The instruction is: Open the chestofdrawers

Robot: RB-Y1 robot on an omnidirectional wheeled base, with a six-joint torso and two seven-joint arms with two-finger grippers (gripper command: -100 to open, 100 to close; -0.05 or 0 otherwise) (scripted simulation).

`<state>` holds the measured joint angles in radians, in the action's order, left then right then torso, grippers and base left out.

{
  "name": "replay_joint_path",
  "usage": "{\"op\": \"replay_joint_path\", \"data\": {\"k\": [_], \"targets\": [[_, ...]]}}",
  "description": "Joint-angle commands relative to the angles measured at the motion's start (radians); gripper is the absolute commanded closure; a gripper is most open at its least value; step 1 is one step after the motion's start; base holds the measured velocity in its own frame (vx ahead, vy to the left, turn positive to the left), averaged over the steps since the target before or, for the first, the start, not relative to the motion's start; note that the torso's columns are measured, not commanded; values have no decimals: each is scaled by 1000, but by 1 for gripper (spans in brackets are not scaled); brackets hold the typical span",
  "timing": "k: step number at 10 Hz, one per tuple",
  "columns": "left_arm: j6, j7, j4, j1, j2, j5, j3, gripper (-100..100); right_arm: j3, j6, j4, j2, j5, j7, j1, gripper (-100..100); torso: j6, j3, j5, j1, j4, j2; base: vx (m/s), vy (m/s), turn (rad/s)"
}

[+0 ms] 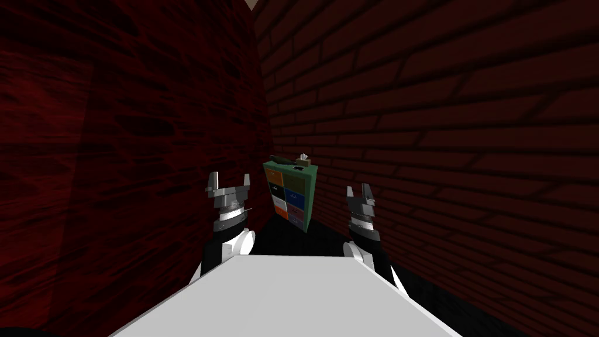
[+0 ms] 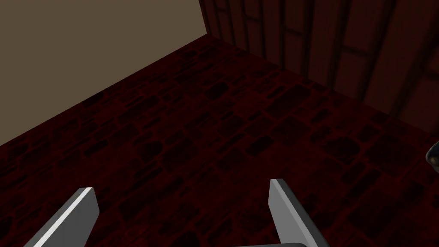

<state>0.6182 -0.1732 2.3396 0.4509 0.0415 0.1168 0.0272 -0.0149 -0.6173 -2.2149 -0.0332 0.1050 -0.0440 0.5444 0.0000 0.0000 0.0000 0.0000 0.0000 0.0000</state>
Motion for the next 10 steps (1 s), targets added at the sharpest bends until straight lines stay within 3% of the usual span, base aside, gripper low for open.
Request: {"op": "replay_joint_path", "data": {"k": [1, 9, 10], "targets": [[0, 0, 0, 0, 0, 0, 0, 0, 0, 0, 0, 0, 0, 0, 0, 0, 0, -82, 0, 0, 41, 40, 0, 0, 0], [0, 0, 0, 0, 0, 0, 0, 0, 0, 0, 0, 0, 0, 0, 0, 0, 0, -1234, 0, 0, 617, 618, 0, 0, 0], [-11, -1, 0, -4, -39, -1, 1, -100, 0, 0, 0, 0, 0, 0, 0, 0, 0, -1382, 0, 0, 691, 691, 10, -2, -14]]}}
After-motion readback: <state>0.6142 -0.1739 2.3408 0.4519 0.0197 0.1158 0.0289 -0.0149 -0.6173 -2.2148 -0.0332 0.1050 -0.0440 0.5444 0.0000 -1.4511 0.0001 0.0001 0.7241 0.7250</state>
